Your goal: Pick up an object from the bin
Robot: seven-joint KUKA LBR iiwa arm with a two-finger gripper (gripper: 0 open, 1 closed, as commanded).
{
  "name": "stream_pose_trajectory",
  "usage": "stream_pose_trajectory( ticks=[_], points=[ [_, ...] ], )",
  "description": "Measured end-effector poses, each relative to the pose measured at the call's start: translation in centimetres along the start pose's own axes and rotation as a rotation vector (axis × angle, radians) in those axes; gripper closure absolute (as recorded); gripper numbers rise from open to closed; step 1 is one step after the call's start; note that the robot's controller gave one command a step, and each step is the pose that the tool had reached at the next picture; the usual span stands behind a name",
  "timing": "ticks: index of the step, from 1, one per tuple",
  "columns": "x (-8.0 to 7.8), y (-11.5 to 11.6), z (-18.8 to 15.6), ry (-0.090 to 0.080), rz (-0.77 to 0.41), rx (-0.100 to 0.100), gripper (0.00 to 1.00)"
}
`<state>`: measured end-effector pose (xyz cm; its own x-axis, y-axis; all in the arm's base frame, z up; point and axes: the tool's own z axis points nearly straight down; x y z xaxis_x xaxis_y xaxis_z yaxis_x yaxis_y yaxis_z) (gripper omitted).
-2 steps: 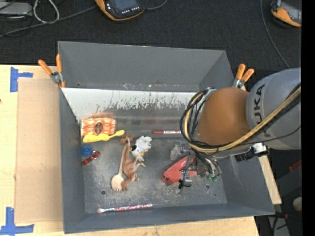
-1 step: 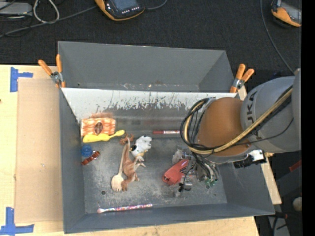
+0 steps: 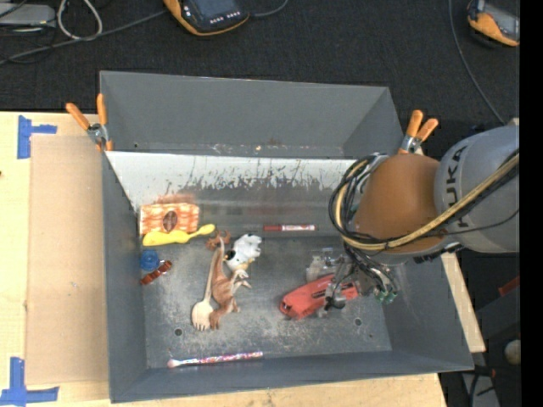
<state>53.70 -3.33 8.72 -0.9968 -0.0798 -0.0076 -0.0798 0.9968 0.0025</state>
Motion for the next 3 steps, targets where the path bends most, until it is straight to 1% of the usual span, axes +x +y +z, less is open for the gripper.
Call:
stream_pose_trajectory(
  ticks=[3],
  points=[
    [0.02, 0.0, 0.01, 0.001, 0.004, -0.001, 1.0]
  ],
)
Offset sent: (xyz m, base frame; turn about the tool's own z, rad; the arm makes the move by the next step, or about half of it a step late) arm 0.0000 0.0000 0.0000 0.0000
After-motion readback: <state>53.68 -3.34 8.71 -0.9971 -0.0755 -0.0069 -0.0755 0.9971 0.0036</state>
